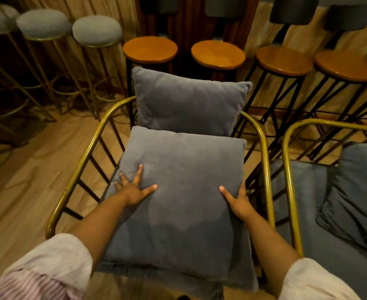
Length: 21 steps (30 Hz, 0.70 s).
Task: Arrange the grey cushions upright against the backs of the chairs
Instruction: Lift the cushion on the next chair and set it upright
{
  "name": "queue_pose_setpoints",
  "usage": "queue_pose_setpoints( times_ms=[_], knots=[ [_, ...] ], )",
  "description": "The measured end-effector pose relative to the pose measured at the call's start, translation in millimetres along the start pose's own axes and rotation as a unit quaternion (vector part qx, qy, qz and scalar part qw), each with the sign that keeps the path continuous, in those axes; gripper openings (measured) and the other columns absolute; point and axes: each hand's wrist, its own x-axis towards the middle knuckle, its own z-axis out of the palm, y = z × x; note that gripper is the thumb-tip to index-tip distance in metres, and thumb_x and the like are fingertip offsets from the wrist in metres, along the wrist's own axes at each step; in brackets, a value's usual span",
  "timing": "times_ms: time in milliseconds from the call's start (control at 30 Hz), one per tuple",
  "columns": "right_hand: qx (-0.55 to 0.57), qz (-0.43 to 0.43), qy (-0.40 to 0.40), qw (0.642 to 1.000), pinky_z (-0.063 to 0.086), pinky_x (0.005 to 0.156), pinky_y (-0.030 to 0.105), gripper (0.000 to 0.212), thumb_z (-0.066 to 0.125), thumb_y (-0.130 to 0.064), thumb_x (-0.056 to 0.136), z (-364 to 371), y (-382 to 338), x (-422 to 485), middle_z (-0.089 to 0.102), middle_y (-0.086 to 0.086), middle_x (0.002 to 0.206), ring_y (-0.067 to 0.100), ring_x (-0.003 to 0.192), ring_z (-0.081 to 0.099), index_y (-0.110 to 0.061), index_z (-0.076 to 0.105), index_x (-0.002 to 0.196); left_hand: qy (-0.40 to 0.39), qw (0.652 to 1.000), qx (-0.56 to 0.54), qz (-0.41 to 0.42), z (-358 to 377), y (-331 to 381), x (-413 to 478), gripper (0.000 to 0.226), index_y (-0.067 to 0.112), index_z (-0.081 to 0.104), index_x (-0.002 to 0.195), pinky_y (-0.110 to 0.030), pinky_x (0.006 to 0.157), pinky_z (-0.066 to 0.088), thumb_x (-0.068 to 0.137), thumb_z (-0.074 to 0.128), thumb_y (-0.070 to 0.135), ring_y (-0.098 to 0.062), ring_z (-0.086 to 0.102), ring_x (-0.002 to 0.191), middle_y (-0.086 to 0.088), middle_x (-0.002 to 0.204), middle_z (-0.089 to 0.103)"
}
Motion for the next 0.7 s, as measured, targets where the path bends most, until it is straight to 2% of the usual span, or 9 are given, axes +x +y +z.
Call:
queue_pose_setpoints(
  times_ms=[133,233,333,400,500,567,633,667,700],
  knots=[
    [-0.03,-0.002,-0.02,0.999,0.027,0.116,0.049,0.112,0.061,-0.07,0.07,-4,8,-10,0.024,0.011,0.158,0.033,0.142,0.031,-0.031,-0.006,0.152,0.008,1.0,0.004,-0.016,1,3,-1,0.094,0.047,-0.016,0.145,-0.058,0.118,0.006,0.079,0.047,0.07,-0.049,-0.01,0.145,-0.02,0.157,-0.023],
    [-0.06,-0.017,-0.032,0.998,0.025,0.118,0.043,0.108,0.055,-0.071,0.072,-12,13,-29,0.026,0.014,0.157,0.032,0.142,0.031,-0.028,0.0,0.153,0.029,0.998,-0.003,-0.051,-1,33,-6,0.096,0.036,-0.013,0.149,-0.059,0.117,0.007,0.081,0.045,0.069,-0.051,-0.007,0.144,-0.022,0.158,-0.02],
    [-0.075,-0.041,-0.065,0.994,0.027,0.115,0.03,0.085,0.062,-0.043,0.085,-33,17,-55,0.035,0.014,0.152,0.025,0.141,0.035,-0.016,0.017,0.152,0.052,0.997,-0.02,-0.045,0,85,-21,0.094,0.017,0.001,0.153,-0.056,0.116,0.008,0.085,0.046,0.063,-0.051,-0.001,0.144,-0.026,0.159,-0.008],
    [-0.089,-0.042,-0.084,0.992,0.035,0.105,0.019,0.059,0.061,-0.025,0.09,-49,21,-65,0.05,0.015,0.143,0.016,0.128,0.048,-0.006,0.041,0.142,0.023,1.0,-0.015,0.005,8,113,-26,0.09,0.012,0.016,0.151,-0.055,0.116,0.011,0.085,0.048,0.062,-0.049,0.005,0.145,-0.026,0.159,0.003],
    [-0.096,-0.044,-0.048,0.993,0.036,0.075,-0.002,0.032,0.058,-0.022,0.093,-113,36,-87,0.068,0.011,0.117,0.008,0.102,0.056,-0.002,0.066,0.116,-0.034,0.99,-0.028,0.135,43,179,-44,0.099,0.006,0.038,0.143,-0.05,0.115,0.026,0.069,0.053,0.071,-0.038,0.03,0.142,-0.019,0.153,0.034],
    [-0.096,-0.055,-0.011,0.994,0.037,0.07,-0.002,0.028,0.057,-0.022,0.093,-162,51,-100,0.069,0.005,0.102,0.002,0.095,0.058,-0.004,0.068,0.112,-0.054,0.98,-0.036,0.188,69,229,-75,0.072,0.007,0.052,0.131,-0.037,0.109,0.035,0.08,0.057,0.058,-0.03,0.044,0.133,-0.016,0.143,0.048],
    [-0.087,-0.045,0.023,0.995,0.043,0.074,0.011,0.024,0.057,-0.022,0.093,-222,77,-115,0.067,-0.001,0.09,-0.005,0.085,0.059,-0.007,0.068,0.109,-0.095,0.968,-0.01,0.232,105,282,-110,0.028,0.015,0.06,0.098,-0.03,0.092,0.039,0.093,0.051,0.041,-0.022,0.052,0.118,-0.015,0.12,0.057],
    [-0.08,-0.032,0.047,0.995,0.045,0.079,0.017,0.026,0.057,-0.022,0.093,-253,91,-123,0.067,0.0,0.093,-0.001,0.088,0.059,-0.007,0.068,0.111,-0.105,0.962,-0.002,0.25,125,309,-129,0.024,0.017,0.058,0.09,-0.031,0.09,0.041,0.094,0.05,0.039,-0.021,0.055,0.114,-0.017,0.116,0.059],
    [-0.078,-0.016,0.074,0.994,0.046,0.085,0.021,0.028,0.058,-0.022,0.093,-286,105,-131,0.067,0.005,0.099,0.005,0.093,0.059,-0.004,0.067,0.113,-0.116,0.955,-0.006,0.272,148,336,-145,0.026,0.014,0.06,0.095,-0.033,0.094,0.042,0.094,0.051,0.039,-0.025,0.056,0.114,-0.017,0.117,0.06]
  ],
)
